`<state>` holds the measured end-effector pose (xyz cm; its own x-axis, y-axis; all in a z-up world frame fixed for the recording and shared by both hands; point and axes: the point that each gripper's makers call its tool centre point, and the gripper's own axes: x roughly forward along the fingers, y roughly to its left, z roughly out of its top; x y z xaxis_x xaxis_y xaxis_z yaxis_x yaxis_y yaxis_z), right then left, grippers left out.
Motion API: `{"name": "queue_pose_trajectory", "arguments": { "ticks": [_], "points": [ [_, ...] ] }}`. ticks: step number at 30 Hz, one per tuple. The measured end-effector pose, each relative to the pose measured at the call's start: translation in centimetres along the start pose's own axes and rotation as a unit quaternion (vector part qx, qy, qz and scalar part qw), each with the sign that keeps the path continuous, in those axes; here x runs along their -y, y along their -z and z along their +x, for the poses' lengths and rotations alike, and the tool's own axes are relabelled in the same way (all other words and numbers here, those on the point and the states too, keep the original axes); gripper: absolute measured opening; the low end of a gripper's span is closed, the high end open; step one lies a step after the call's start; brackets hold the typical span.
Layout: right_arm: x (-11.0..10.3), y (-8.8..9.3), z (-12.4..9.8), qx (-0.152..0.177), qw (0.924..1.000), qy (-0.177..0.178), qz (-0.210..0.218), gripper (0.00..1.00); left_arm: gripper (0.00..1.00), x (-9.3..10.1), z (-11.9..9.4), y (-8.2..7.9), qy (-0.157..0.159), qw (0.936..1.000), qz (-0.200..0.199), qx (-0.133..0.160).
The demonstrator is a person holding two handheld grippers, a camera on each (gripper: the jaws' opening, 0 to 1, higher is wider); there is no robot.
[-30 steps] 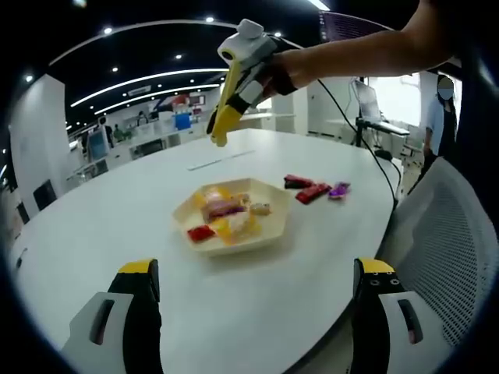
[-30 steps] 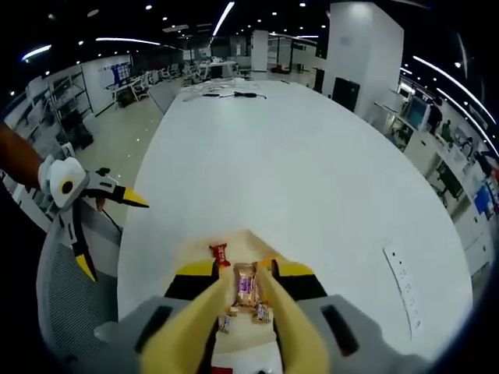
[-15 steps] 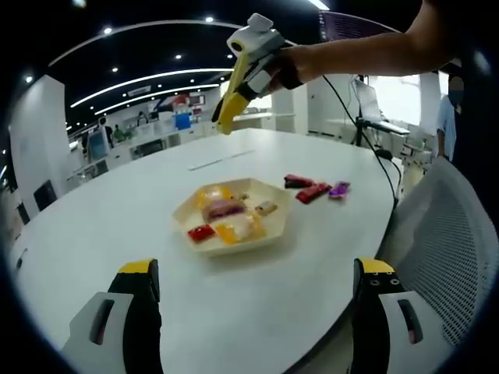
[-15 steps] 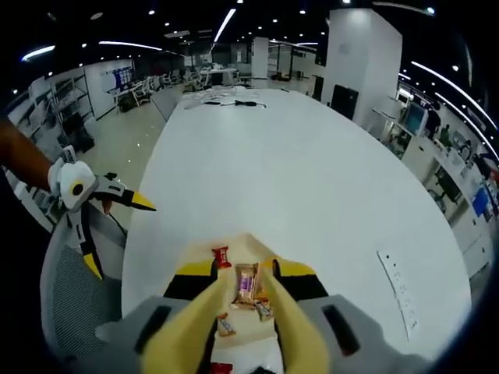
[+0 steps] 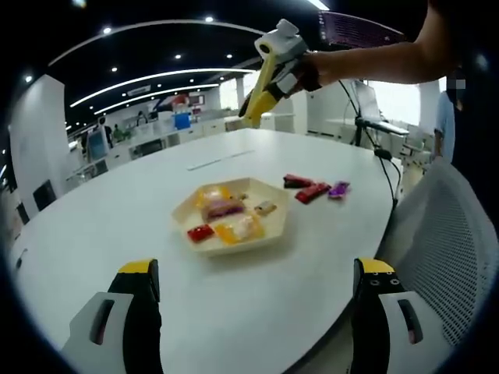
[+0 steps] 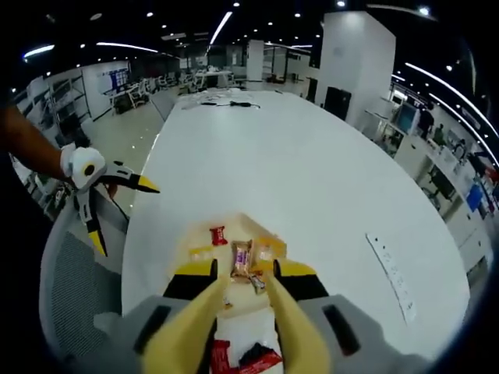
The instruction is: Place the target food into the container with the food tongs after gripping and lifting it, then release it inside without dropping or visibly crushing the food.
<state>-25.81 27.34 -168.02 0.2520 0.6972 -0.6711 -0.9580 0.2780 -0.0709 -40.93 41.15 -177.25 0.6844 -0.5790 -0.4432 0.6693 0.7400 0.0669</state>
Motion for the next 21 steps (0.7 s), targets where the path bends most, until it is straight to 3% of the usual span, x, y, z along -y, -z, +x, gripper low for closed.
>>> {"name": "queue_pose_trajectory", "arguments": {
  "ticks": [12, 21],
  "points": [
    [-0.7, 2.2, -4.4, 0.032, 0.9994, 0.011, 0.007, 0.28, 0.99, 0.0, 0.0, 0.0, -0.001, 1.0, 0.0, 0.0],
    [-1.7, 5.3, -7.0, 0.041, 0.9988, 0.016, 0.024, 0.29, 0.99, 0.0, 0.0, 0.0, -0.001, 1.0, -0.003, 0.0]
  ]
}}
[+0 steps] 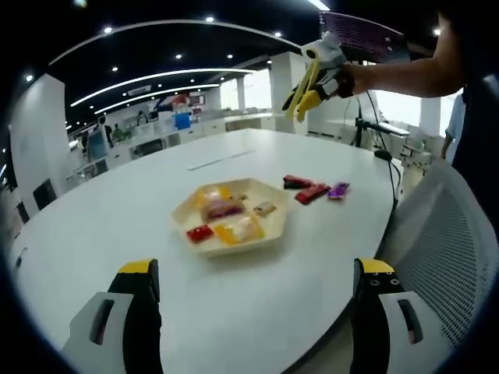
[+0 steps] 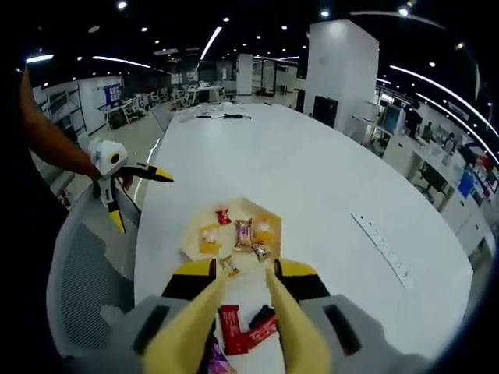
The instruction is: Place the target food into the container with the food tongs after gripping and lifting it, then release it inside without dropping or visibly crushing the food.
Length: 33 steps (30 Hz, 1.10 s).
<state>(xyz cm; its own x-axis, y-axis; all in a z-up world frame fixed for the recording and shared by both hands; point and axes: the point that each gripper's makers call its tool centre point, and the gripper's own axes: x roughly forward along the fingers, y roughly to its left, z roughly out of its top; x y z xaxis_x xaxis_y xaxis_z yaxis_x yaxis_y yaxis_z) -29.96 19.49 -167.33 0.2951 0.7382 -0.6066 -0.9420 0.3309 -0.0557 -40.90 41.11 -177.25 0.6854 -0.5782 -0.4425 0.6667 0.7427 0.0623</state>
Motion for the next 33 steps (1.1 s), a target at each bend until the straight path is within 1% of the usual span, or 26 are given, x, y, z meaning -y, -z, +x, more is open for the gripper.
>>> {"name": "queue_pose_trajectory", "arguments": {
  "ticks": [6, 13, 17, 22, 33],
  "points": [
    [-0.7, 1.9, -1.6, 0.004, 0.9999, 0.001, 0.012, 0.29, 0.99, 0.0, -0.1, 0.0, 0.0, 1.0, -0.002, 0.0],
    [-1.2, 3.4, -3.5, 0.005, 0.9998, 0.006, 0.018, 0.29, 0.99, -0.1, -0.1, 0.0, -0.003, 1.0, -0.005, 0.0],
    [-1.6, 4.4, -4.2, -0.002, 0.9998, 0.009, 0.017, 0.3, 0.99, -0.1, -0.1, 0.1, -0.003, 1.0, -0.005, 0.0],
    [-1.8, 5.1, -4.7, 0.0, 0.9997, 0.011, 0.02, 0.3, 0.99, -0.2, 0.0, 0.1, -0.002, 1.0, -0.006, 0.0],
    [-2.1, 6.9, -4.7, -0.003, 0.9997, 0.01, 0.024, 0.29, 0.99, 0.1, 0.0, 0.0, 0.0, 1.0, -0.007, -0.001]
  ]
}}
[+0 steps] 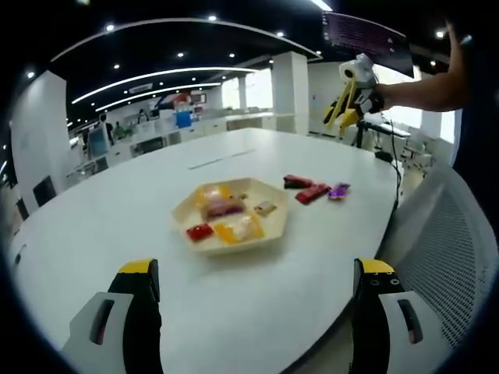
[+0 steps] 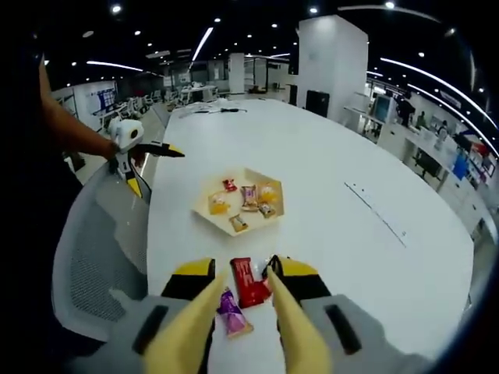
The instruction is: Place the target food into the container with the food tongs after gripping and lifting it, then release it inside without dropping or visibly crushing the food.
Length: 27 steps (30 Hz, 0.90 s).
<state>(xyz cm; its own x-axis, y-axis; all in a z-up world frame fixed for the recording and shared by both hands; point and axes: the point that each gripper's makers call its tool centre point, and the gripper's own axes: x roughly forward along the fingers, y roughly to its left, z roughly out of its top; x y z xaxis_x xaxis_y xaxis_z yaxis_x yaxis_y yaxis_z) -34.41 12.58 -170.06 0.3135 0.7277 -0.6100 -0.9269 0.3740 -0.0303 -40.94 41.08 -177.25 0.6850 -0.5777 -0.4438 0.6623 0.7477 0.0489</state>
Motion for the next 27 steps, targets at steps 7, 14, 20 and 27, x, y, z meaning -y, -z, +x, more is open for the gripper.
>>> {"name": "queue_pose_trajectory", "arguments": {
  "ticks": [7, 14, 20, 27],
  "points": [
    [-0.9, 1.6, 0.7, -0.007, 0.9999, -0.011, 0.004, 0.29, 0.99, -0.1, -0.1, 0.0, -0.002, 1.0, -0.002, -0.001],
    [-1.2, 2.4, 1.1, -0.008, 0.9998, -0.015, 0.008, 0.29, 0.99, 0.1, 0.1, 0.1, 0.003, 1.0, -0.004, -0.003],
    [-1.4, 3.4, 1.4, -0.01, 0.9998, -0.018, 0.006, 0.29, 0.99, 0.6, 0.1, 0.0, 0.019, 0.9998, -0.011, 0.0],
    [-1.7, 4.8, 2.1, -0.017, 0.9995, -0.022, 0.012, 0.29, 0.99, 0.5, 0.1, 0.0, 0.016, 0.9998, -0.015, 0.001]
  ]
}}
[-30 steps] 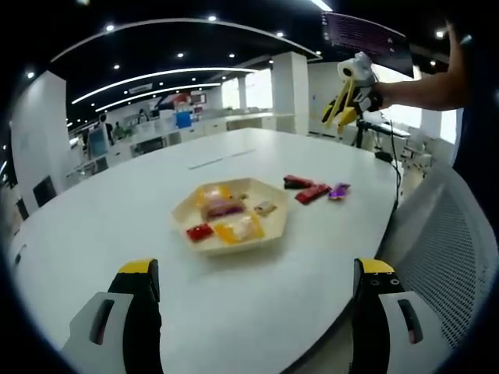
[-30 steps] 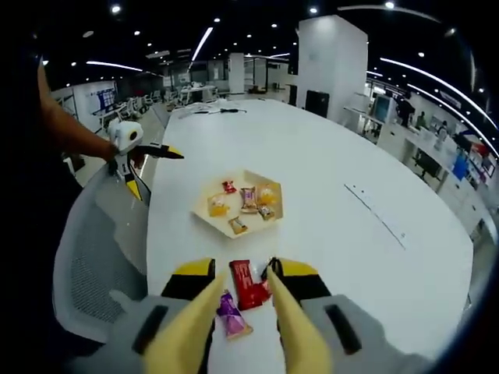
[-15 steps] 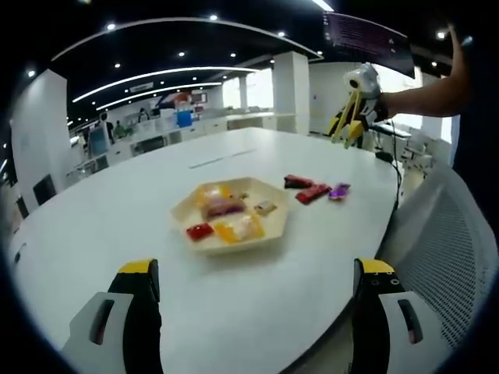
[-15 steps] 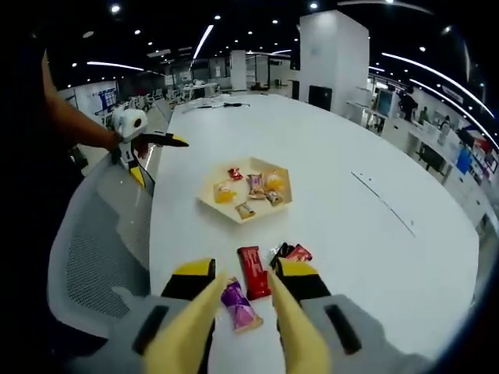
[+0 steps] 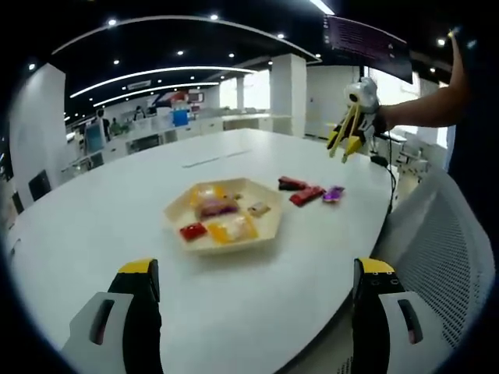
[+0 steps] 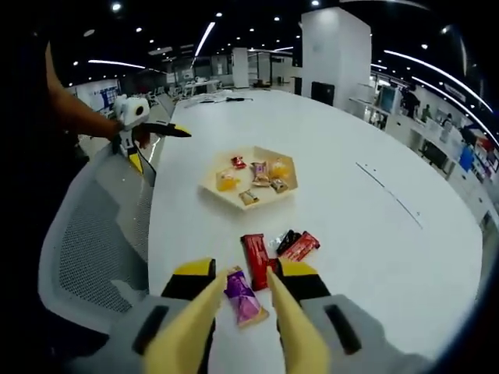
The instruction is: Place the target food into the container with the food tongs after gripping and lifting it, then release it inside without dropping or visibly crushing the food.
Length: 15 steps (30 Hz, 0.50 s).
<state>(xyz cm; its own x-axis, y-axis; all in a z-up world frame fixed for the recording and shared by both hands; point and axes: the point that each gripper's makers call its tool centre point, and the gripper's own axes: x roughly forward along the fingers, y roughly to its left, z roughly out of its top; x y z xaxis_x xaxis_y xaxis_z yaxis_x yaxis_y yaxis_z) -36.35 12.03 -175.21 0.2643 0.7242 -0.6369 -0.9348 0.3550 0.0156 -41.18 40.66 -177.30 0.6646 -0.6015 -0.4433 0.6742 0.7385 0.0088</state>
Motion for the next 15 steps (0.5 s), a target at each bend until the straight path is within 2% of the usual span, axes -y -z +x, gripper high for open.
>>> {"name": "queue_pose_trajectory", "arguments": {
  "ticks": [15],
  "points": [
    [-0.2, 3.4, 2.6, -0.037, 0.9992, -0.013, -0.009, 0.29, 0.99, 0.2, 0.1, 0.2, 0.004, 1.0, -0.001, -0.005]
  ]
}}
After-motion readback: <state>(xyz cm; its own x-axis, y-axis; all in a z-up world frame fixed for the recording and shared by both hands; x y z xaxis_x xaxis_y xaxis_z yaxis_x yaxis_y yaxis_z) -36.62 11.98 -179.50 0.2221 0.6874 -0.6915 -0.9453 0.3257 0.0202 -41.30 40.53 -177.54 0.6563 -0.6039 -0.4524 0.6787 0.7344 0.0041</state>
